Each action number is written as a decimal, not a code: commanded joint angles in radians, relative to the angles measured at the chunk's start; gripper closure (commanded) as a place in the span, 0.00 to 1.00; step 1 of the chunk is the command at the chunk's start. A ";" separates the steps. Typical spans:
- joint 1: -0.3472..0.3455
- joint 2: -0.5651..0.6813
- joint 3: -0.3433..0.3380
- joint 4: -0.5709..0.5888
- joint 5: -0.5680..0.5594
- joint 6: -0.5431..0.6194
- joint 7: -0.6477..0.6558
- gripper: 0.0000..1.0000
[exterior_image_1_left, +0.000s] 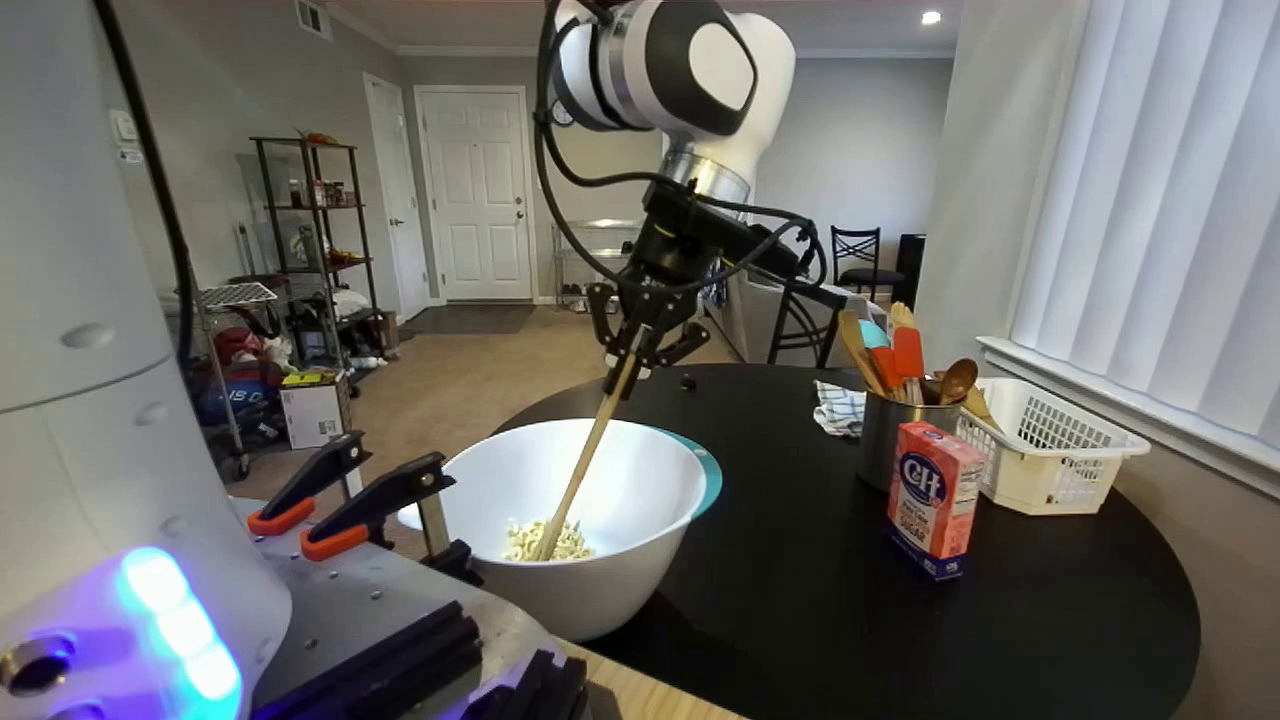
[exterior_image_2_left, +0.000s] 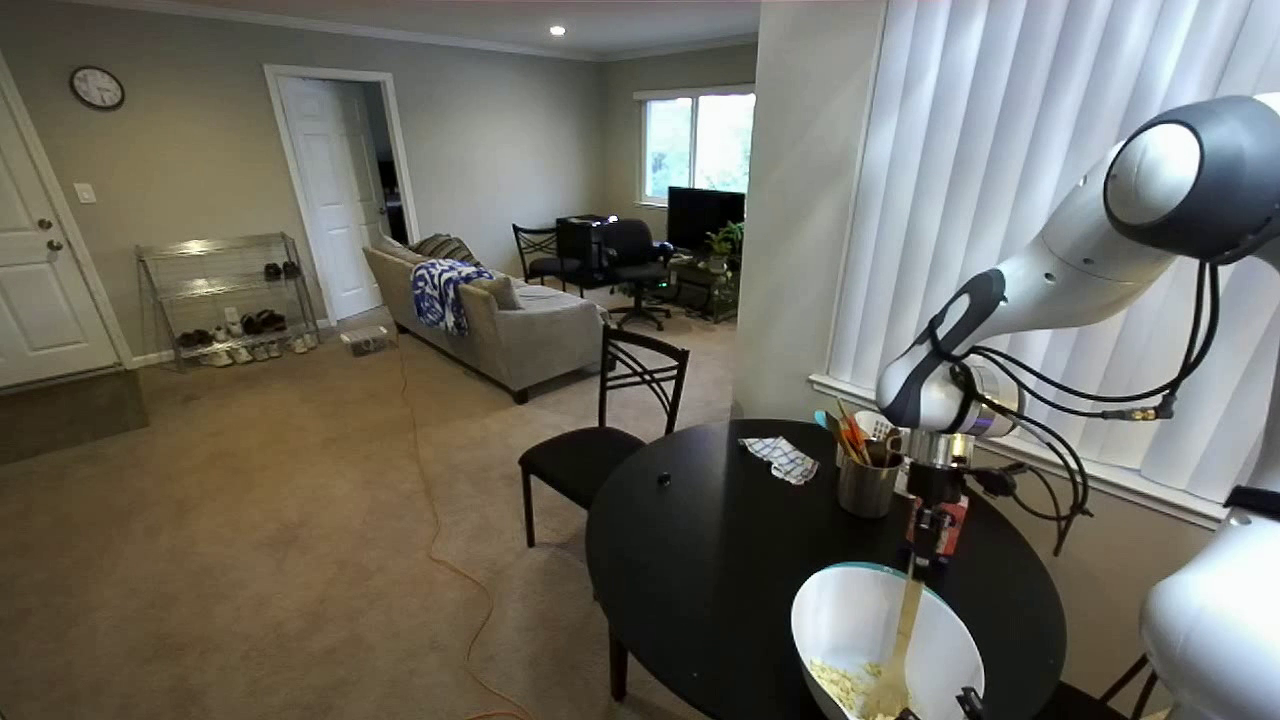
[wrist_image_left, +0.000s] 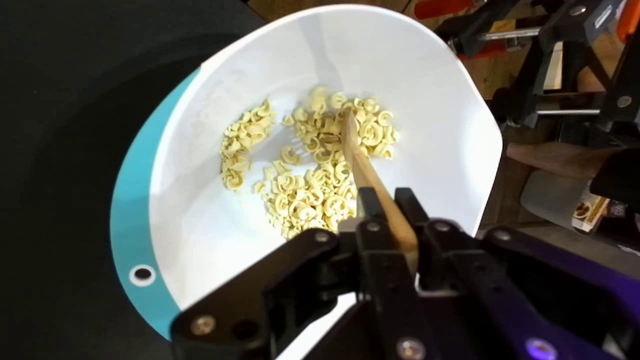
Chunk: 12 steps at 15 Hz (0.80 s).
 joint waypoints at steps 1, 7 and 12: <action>0.010 -0.016 0.020 0.007 0.031 -0.003 -0.045 0.94; 0.015 -0.013 0.044 0.022 0.045 0.034 -0.111 0.94; 0.015 -0.002 0.045 0.027 0.049 0.077 -0.166 0.94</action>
